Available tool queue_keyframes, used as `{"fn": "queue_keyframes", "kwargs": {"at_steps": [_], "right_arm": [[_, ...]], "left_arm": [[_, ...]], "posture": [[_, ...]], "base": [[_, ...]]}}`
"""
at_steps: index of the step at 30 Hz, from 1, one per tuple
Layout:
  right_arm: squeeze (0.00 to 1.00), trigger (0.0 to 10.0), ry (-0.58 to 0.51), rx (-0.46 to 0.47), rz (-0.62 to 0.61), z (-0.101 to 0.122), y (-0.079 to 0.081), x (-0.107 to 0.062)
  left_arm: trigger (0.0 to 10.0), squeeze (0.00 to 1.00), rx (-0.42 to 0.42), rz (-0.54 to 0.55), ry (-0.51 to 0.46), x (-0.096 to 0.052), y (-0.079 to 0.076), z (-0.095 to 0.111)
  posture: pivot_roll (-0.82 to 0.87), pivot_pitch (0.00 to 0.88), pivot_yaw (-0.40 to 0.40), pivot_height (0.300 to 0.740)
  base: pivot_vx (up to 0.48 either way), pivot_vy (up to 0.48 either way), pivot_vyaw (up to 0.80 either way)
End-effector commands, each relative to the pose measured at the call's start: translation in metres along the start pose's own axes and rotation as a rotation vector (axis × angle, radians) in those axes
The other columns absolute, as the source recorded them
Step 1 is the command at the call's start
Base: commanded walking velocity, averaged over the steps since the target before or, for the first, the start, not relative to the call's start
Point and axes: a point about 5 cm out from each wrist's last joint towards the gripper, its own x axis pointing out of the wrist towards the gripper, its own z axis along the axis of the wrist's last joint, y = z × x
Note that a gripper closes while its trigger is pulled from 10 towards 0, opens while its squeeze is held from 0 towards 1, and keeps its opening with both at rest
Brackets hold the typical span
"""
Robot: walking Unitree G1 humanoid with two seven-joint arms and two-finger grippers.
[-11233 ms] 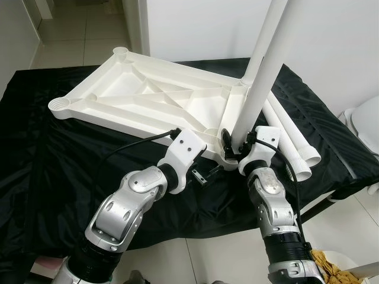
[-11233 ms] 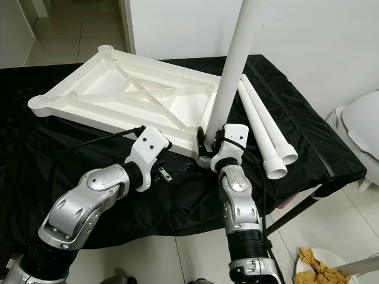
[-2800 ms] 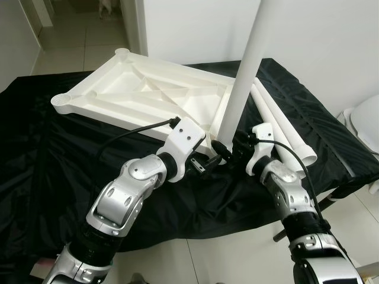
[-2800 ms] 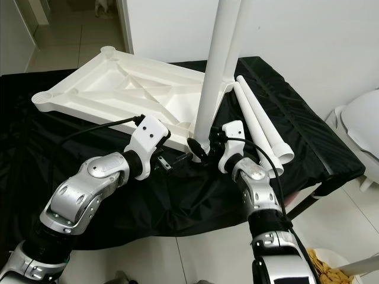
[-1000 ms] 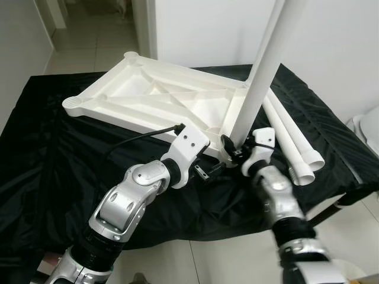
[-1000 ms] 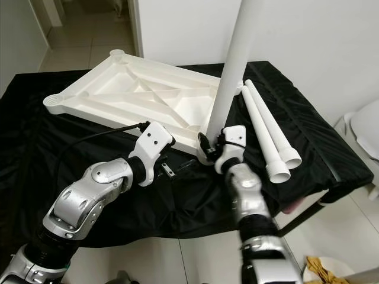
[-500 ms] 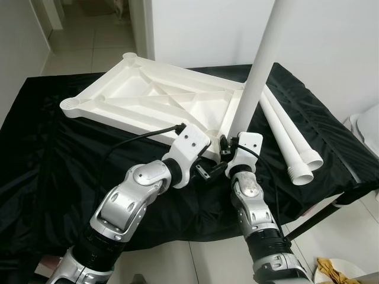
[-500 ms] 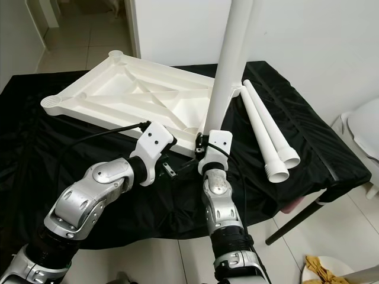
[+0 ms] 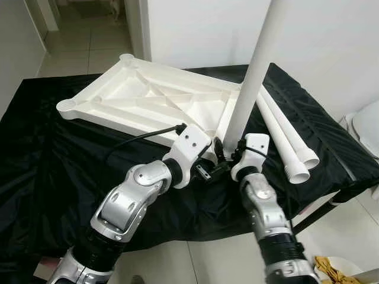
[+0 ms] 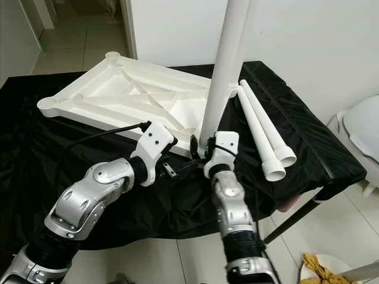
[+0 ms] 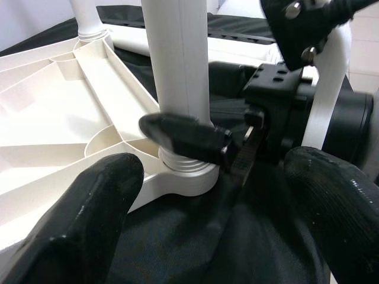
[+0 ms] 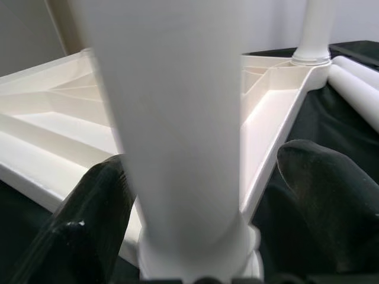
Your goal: Building children table
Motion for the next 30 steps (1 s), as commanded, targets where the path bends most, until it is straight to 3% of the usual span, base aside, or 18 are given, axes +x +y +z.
{"fn": "queue_keyframes", "kwargs": {"at_steps": [1,6,7,9,12,20,30], "right_arm": [[1.0,10.0,0.008,0.02,0.022,0.0,-0.001,0.001],[1.0,10.0,0.026,0.013,0.161,0.009,-0.019,0.006],[0.0,10.0,0.041,0.003,0.228,0.009,-0.02,0.006],[0.0,10.0,0.041,0.003,0.228,0.009,-0.02,0.006],[0.0,10.0,0.071,-0.023,0.354,0.008,-0.025,0.007],[0.0,10.0,0.138,-0.05,0.547,0.004,-0.034,0.012],[0.0,10.0,0.159,-0.075,0.61,0.01,-0.045,0.026]], "left_arm": [[10.0,0.0,-0.005,-0.037,0.009,0.001,-0.003,-0.003],[10.0,0.0,-0.007,-0.037,0.012,0.0,-0.004,-0.004],[10.0,0.0,-0.007,-0.036,0.012,0.0,-0.004,-0.003],[10.0,0.0,-0.007,-0.036,0.012,0.0,-0.004,-0.003],[10.0,0.0,-0.007,-0.033,0.011,0.0,-0.003,-0.003],[10.0,0.0,-0.003,-0.021,0.011,-0.002,0.0,-0.002],[10.0,0.0,-0.002,-0.004,0.003,-0.001,0.005,0.003]], "posture": [[-0.08,0.0,-0.021,0.74],[-0.07,0.0,-0.023,0.74],[-0.07,0.0,-0.021,0.74],[-0.07,0.0,-0.021,0.74],[-0.07,0.0,-0.019,0.74],[-0.06,0.0,-0.012,0.74],[-0.05,0.0,0.004,0.74]], "base": [[0.0,0.0,0.0],[0.0,0.0,0.0],[0.0,0.0,0.0],[0.0,0.0,0.0],[0.0,0.0,0.0],[0.0,0.0,0.0],[0.0,0.0,0.0]]}}
